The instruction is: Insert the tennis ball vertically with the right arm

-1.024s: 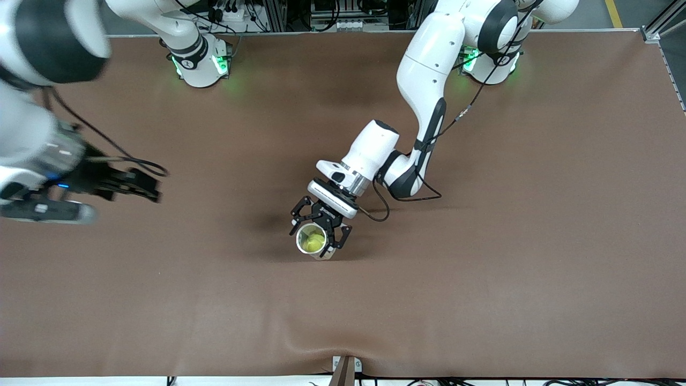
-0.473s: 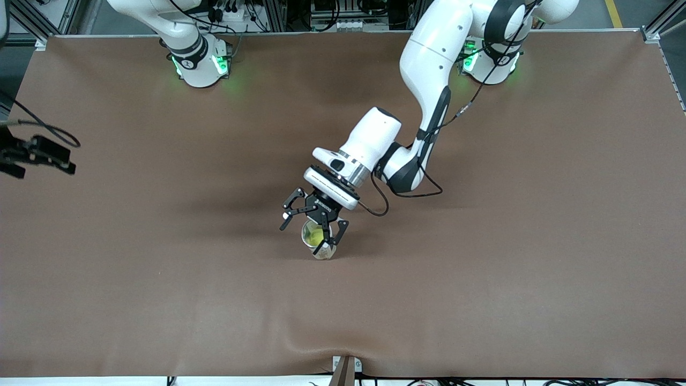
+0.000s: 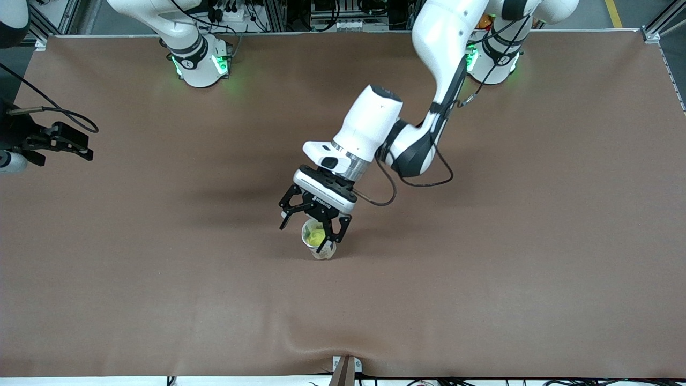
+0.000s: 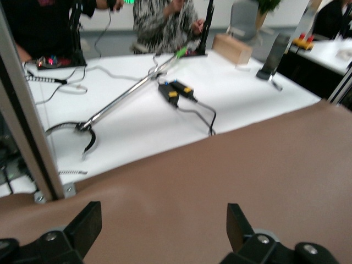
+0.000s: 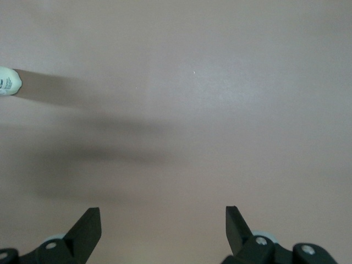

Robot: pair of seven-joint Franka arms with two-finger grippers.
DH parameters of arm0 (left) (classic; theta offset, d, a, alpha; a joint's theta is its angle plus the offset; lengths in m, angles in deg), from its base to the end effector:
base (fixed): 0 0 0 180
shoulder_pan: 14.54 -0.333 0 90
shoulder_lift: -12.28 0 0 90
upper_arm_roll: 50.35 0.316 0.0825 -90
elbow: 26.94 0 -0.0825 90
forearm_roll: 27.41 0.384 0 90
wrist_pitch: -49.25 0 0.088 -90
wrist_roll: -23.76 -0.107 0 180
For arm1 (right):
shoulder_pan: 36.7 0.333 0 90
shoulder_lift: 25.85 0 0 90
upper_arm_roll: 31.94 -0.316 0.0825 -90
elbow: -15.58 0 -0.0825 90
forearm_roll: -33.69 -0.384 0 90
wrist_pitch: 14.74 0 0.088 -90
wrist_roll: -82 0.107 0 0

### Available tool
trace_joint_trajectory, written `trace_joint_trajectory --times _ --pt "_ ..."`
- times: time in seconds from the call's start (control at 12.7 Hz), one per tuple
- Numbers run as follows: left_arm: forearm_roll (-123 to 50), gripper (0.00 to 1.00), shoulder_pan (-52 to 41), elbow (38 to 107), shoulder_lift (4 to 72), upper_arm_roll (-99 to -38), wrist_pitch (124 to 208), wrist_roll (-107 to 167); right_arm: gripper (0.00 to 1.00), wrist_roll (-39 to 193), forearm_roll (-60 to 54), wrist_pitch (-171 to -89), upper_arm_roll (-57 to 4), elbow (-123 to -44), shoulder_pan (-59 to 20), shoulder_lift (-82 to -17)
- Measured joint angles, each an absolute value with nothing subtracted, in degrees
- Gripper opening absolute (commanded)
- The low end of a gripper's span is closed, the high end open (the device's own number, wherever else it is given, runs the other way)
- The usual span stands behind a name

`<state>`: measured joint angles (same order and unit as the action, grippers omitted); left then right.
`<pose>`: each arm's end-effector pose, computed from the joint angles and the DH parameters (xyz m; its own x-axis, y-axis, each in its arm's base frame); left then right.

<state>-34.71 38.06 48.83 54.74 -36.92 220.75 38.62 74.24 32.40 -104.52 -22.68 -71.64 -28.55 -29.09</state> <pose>0.5773 -0.5371 0.4188 0.5759 -0.1845 0.7965 -0.5011 -0.8494 0.1657 0.5714 -0.0059 0.6156 0.9932 0.1160 -0.0092 0.1159 -0.9932 -0.0148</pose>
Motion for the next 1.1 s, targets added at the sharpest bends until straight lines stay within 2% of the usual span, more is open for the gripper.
trace_joint_trajectory --times 0.39,0.71,1.1 --pt "-34.71 1.00 36.95 48.52 43.59 -33.80 190.31 40.16 1.00 74.25 32.40 -104.52 -22.72 -71.12 -28.10 -29.04" --pt "-34.71 1.00 28.13 48.70 39.12 -32.94 170.11 40.33 1.00 74.26 32.37 -104.48 -22.75 -70.48 -27.96 -28.99" --pt "-34.70 1.00 15.68 48.90 32.15 -32.78 150.15 39.87 1.00 74.29 32.36 -104.49 -22.75 -70.50 -27.74 -28.99"
